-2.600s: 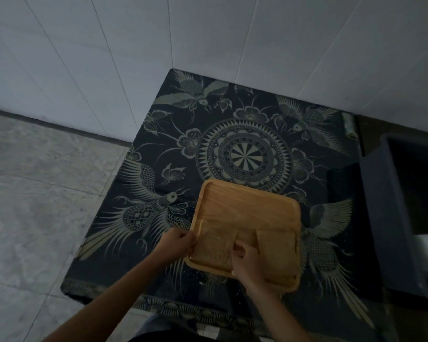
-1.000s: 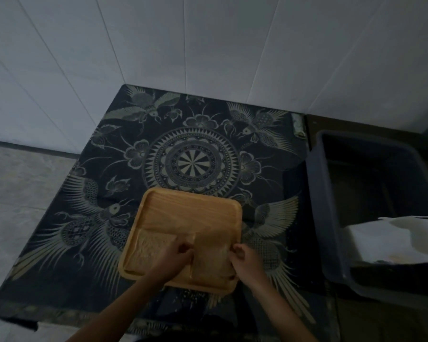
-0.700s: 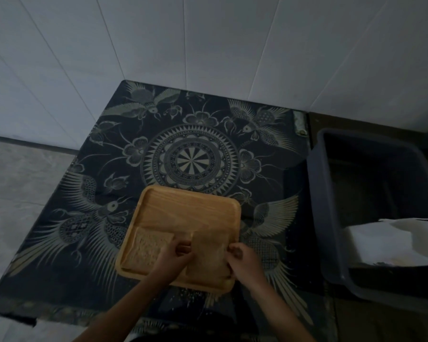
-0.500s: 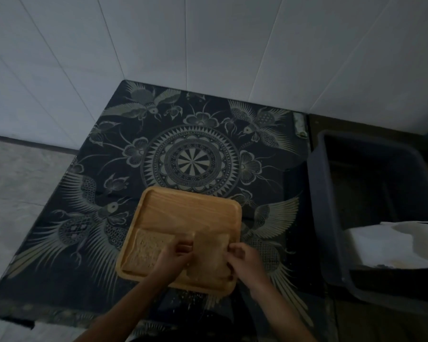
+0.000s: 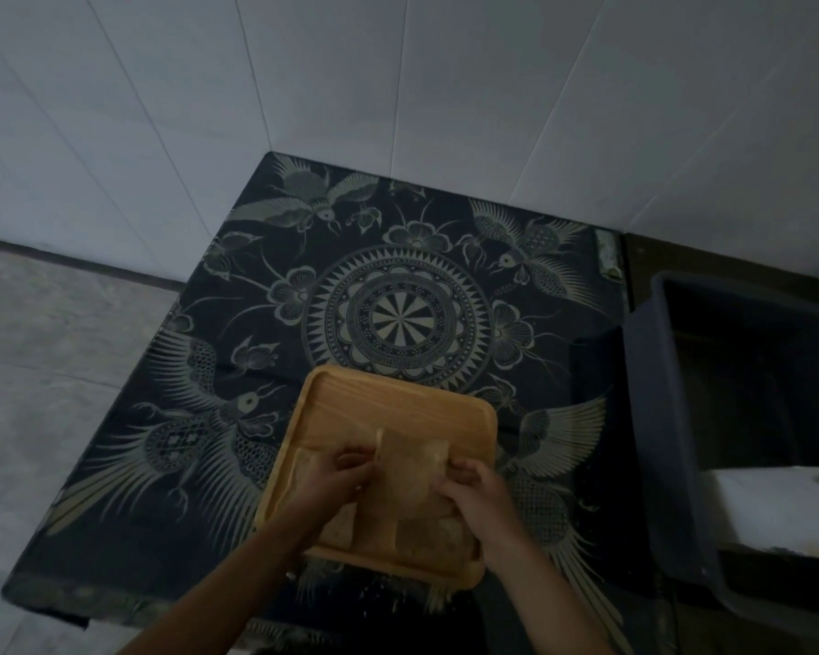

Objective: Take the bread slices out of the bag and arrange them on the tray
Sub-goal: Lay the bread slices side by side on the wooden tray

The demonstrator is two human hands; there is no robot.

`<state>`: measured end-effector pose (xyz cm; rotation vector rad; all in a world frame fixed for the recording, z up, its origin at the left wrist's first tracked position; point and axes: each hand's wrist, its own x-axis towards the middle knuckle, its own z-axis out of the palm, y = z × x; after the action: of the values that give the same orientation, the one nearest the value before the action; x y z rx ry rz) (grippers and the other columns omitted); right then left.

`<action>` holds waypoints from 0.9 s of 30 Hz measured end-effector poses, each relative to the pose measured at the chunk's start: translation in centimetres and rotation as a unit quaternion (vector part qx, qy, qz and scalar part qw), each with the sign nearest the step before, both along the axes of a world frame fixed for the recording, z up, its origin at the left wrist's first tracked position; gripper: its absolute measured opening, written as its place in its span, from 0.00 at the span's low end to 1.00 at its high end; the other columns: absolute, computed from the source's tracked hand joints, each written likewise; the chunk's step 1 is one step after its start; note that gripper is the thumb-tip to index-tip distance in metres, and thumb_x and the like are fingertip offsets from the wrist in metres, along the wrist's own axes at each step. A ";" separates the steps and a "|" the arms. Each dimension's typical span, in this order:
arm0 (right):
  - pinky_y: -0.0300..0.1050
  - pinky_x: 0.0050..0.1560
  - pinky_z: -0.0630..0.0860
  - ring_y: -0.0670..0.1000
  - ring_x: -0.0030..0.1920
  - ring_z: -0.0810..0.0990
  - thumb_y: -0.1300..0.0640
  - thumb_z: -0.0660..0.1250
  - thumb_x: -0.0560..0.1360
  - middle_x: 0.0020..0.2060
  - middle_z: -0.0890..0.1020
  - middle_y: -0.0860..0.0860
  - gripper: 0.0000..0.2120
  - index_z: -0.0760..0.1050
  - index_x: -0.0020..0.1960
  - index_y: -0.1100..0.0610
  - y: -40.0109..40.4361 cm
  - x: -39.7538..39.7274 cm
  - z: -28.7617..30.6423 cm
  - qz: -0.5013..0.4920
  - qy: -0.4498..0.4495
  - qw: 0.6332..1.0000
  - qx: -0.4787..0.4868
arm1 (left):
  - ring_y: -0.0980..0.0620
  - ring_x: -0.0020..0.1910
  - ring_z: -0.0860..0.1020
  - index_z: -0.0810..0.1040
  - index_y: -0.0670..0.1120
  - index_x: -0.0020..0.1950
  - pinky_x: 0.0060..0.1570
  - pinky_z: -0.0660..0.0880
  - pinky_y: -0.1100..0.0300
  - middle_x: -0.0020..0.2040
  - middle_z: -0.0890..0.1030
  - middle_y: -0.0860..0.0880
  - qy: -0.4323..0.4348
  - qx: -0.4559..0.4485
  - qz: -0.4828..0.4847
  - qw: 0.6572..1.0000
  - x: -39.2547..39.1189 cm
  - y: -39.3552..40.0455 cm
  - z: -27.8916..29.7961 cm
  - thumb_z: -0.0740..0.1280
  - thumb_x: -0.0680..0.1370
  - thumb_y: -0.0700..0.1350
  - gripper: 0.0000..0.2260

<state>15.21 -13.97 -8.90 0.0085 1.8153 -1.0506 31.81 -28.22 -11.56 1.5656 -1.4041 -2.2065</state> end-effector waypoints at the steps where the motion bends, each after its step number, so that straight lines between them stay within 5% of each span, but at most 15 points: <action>1: 0.56 0.54 0.83 0.54 0.53 0.84 0.56 0.79 0.71 0.55 0.83 0.52 0.19 0.77 0.60 0.52 -0.7 0.2 0.1 -0.001 -0.004 1.000 -0.004 | 0.48 0.52 0.84 0.82 0.46 0.56 0.44 0.83 0.58 0.54 0.86 0.47 0.005 -0.001 0.003 1.000 0.2 -0.7 0.2 0.74 0.76 0.40 0.09; 5: 0.45 0.44 0.83 0.51 0.50 0.85 0.57 0.78 0.73 0.53 0.84 0.50 0.18 0.77 0.61 0.51 -3.4 0.9 0.0 0.002 -0.008 1.000 -0.017 | 0.49 0.51 0.85 0.81 0.43 0.57 0.38 0.81 0.64 0.54 0.86 0.46 0.014 -0.029 0.000 0.999 1.0 -3.7 1.1 0.74 0.77 0.39 0.10; 9: 0.51 0.57 0.82 0.50 0.53 0.84 0.55 0.77 0.73 0.54 0.85 0.49 0.17 0.78 0.60 0.49 -6.1 1.3 -0.6 0.029 0.002 1.000 -0.009 | 0.49 0.50 0.85 0.82 0.45 0.57 0.40 0.82 0.62 0.52 0.86 0.46 0.005 -0.076 -0.002 0.997 1.7 -6.6 1.4 0.74 0.76 0.38 0.10; 13: 0.44 0.50 0.81 0.48 0.54 0.83 0.55 0.77 0.74 0.55 0.84 0.47 0.22 0.77 0.66 0.50 -8.6 1.5 -1.5 0.040 0.011 0.999 -0.016 | 0.49 0.48 0.85 0.82 0.45 0.57 0.37 0.80 0.66 0.51 0.85 0.45 -0.012 -0.114 -0.014 0.993 1.9 -9.1 1.0 0.75 0.76 0.38 0.11; 15: 0.47 0.55 0.81 0.48 0.56 0.81 0.54 0.77 0.74 0.57 0.82 0.47 0.24 0.76 0.68 0.50 -9.6 1.5 -2.2 0.051 0.029 0.998 -0.013 | 0.50 0.47 0.85 0.82 0.43 0.58 0.37 0.80 0.66 0.51 0.85 0.45 -0.026 -0.135 -0.027 0.990 1.8 -10.1 0.6 0.75 0.76 0.38 0.11; 18: 0.48 0.57 0.80 0.49 0.58 0.80 0.55 0.77 0.74 0.59 0.81 0.48 0.24 0.75 0.68 0.50 -10.9 1.7 -3.4 0.056 0.046 0.997 0.004 | 0.49 0.50 0.85 0.81 0.42 0.58 0.43 0.81 0.61 0.52 0.85 0.44 -0.040 -0.152 -0.041 0.987 1.5 -11.2 -0.1 0.75 0.75 0.38 0.12; 22: 0.40 0.46 0.78 0.46 0.53 0.80 0.54 0.77 0.73 0.54 0.82 0.47 0.23 0.75 0.66 0.48 -11.9 1.9 -4.5 0.056 0.061 0.996 0.020 | 0.47 0.53 0.85 0.82 0.42 0.57 0.55 0.83 0.49 0.53 0.86 0.45 -0.055 -0.157 -0.054 0.985 1.4 -12.1 -1.1 0.76 0.75 0.39 0.12; 27: 0.42 0.46 0.79 0.43 0.50 0.80 0.53 0.77 0.74 0.50 0.82 0.45 0.22 0.75 0.65 0.47 -12.0 2.2 -5.8 0.093 0.104 0.989 0.049 | 0.51 0.52 0.85 0.83 0.46 0.55 0.55 0.83 0.49 0.51 0.86 0.49 -0.085 -0.175 -0.078 0.978 1.7 -12.5 -2.2 0.75 0.75 0.39 0.10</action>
<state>17.45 -25.97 -14.75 -0.2147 2.0112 -0.8546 33.49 -40.77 -13.72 1.5910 -1.9014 -1.7964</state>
